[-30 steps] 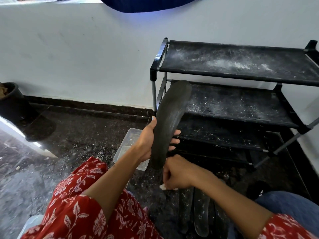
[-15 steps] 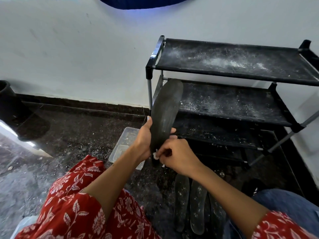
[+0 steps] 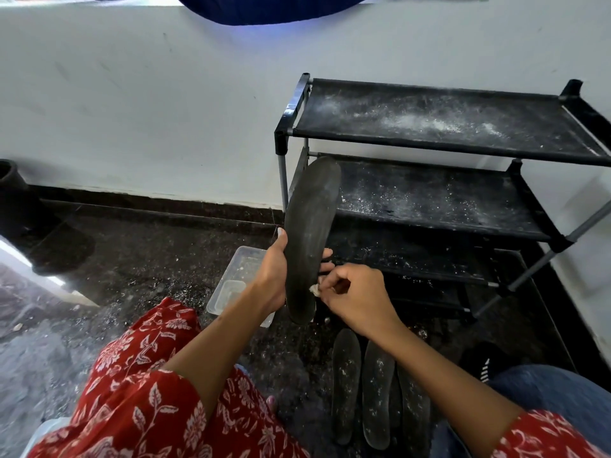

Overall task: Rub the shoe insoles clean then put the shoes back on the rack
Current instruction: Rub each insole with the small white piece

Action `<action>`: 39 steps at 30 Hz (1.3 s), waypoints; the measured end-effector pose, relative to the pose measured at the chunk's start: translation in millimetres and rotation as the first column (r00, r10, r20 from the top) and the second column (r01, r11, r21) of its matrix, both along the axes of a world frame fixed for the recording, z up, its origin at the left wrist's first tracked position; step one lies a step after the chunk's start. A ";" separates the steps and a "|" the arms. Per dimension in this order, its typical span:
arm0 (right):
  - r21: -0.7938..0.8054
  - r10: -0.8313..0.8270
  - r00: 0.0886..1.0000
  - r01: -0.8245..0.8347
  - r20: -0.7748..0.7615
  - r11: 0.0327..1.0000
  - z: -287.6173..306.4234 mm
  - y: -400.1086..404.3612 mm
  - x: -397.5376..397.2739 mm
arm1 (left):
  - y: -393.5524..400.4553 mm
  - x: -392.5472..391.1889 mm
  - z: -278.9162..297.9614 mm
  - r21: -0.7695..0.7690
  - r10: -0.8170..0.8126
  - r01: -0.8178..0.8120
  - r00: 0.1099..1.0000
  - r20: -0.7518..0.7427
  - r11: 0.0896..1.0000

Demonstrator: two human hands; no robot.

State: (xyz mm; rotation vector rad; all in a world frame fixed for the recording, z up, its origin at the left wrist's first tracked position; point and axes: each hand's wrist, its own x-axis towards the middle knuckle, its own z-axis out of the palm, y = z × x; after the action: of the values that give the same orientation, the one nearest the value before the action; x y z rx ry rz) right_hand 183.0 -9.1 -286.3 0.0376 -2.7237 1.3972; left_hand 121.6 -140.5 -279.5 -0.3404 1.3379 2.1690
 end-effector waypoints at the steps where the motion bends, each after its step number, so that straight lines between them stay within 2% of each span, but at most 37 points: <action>1: -0.019 0.026 0.999 -0.025 0.026 0.999 -2.3 -2.0 1.9 | 1.8 -0.1 -2.1 0.011 -0.002 0.002 1.000 0.016 1.000; 5: -0.003 0.226 0.938 -0.233 0.264 0.972 -13.9 -11.7 7.4 | 5.3 -2.0 -19.5 -0.014 -0.029 0.030 0.996 0.085 0.999; 6: -0.032 0.292 0.884 -0.301 0.365 0.953 -14.5 -12.1 7.1 | 6.0 -1.6 -24.4 -0.038 -0.038 0.042 0.994 0.098 0.998; 8: -0.111 0.404 0.709 -0.422 0.578 0.900 -14.4 -8.0 2.6 | 7.7 -1.4 -36.9 -0.065 -0.069 0.078 0.990 0.127 0.995; 10: -0.166 0.421 0.580 -0.440 0.697 0.882 -16.7 1.9 -5.5 | 9.0 -1.4 -52.3 -0.078 -0.110 0.125 0.979 0.172 0.989; 14: -0.298 0.376 0.541 -0.230 0.752 0.926 -36.9 21.1 -18.7 | 12.3 -0.8 -87.6 -0.163 -0.088 0.127 0.970 0.227 0.978; 18: -0.460 0.385 0.481 0.043 0.788 0.887 -69.8 27.5 -17.1 | 15.0 2.1 -124.7 -0.178 -0.030 0.079 0.964 0.263 0.981; 27: -0.423 0.324 0.312 0.335 0.893 0.842 -158.1 34.8 0.0 | 21.3 18.8 -191.3 -0.226 0.007 0.110 0.888 0.460 0.968; 31: -0.381 0.315 0.231 0.350 0.920 0.856 -189.1 37.0 10.0 | 15.4 27.6 -216.5 -0.241 -0.044 0.200 0.846 0.532 0.950; 36: -0.300 0.253 0.175 0.352 0.952 0.887 -226.1 35.9 20.6 | 5.8 43.5 -255.9 -0.426 0.037 0.256 0.822 0.569 0.868; 39: -0.254 0.212 0.156 0.337 0.965 0.906 -244.1 32.1 23.9 | 0.7 53.5 -273.8 -0.479 0.080 0.264 0.808 0.584 0.837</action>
State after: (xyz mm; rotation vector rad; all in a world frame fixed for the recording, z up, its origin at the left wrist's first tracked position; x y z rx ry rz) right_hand 207.0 23.1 -530.4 -1.6618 -2.8883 2.6325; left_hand 175.1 -139.8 -553.4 -1.0471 1.5120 1.3624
